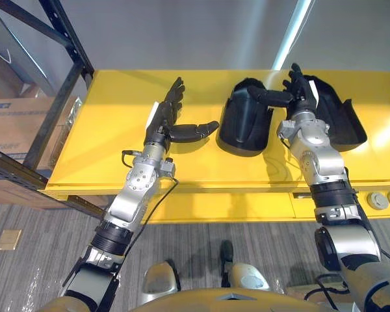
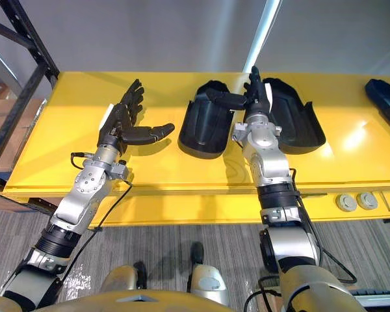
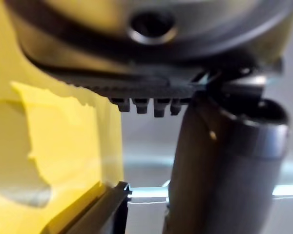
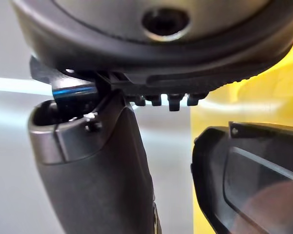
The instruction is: Walk over and take three plastic housings, then place them on the shelf
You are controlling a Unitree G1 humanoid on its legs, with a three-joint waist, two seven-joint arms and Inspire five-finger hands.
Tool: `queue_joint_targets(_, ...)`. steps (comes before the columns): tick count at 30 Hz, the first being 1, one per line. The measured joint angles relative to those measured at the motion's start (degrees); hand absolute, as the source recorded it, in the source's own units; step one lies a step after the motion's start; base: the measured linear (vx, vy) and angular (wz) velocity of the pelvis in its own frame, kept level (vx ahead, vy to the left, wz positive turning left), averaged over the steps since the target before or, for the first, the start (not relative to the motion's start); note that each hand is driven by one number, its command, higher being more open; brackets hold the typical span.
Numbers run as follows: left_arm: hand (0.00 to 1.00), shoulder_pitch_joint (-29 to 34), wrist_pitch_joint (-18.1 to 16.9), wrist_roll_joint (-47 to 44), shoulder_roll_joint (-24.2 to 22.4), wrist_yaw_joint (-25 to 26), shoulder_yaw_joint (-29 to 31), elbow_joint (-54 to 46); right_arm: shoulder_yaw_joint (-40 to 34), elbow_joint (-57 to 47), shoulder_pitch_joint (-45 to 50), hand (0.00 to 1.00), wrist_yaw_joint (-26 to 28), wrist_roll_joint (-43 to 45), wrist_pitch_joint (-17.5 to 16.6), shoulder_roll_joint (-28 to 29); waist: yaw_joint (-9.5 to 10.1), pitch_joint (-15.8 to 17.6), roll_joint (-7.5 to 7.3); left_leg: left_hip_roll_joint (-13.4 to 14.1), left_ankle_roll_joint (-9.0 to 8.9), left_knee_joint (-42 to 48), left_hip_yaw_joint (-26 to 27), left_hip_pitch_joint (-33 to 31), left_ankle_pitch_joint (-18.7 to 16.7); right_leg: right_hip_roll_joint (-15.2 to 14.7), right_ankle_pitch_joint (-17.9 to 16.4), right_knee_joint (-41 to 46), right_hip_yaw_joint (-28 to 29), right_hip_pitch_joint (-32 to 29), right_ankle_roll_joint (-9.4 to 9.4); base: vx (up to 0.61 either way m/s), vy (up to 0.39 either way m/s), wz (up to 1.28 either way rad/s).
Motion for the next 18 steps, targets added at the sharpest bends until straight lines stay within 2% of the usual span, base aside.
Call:
queue_joint_targets(9,1.00,-3.82,0.45,-2.64,0.10,-2.21,-0.76,0.99,0.82,4.78,-5.27,1.00,2.92,1.51,0.42,-0.05,-0.07,4.06,0.90,-0.19,0.04,0.67,-0.26,-0.41,-0.10,-0.14,0.20,0.03,-0.04,-0.08,-0.19,-0.02,0.006,0.01)
queue_joint_targets(18,1.00,-5.38,1.80,-7.34,-0.12,-4.68,-3.42,1.56,2.21,6.33,-9.11,1.00,3.94,1.67,0.41,-0.40,-0.09,5.76,1.63,-0.06,0.08,0.86,-0.05,-1.55,-0.10,0.01,0.34,0.05,0.04,-1.18,-0.37,-0.04,-0.004,0.00)
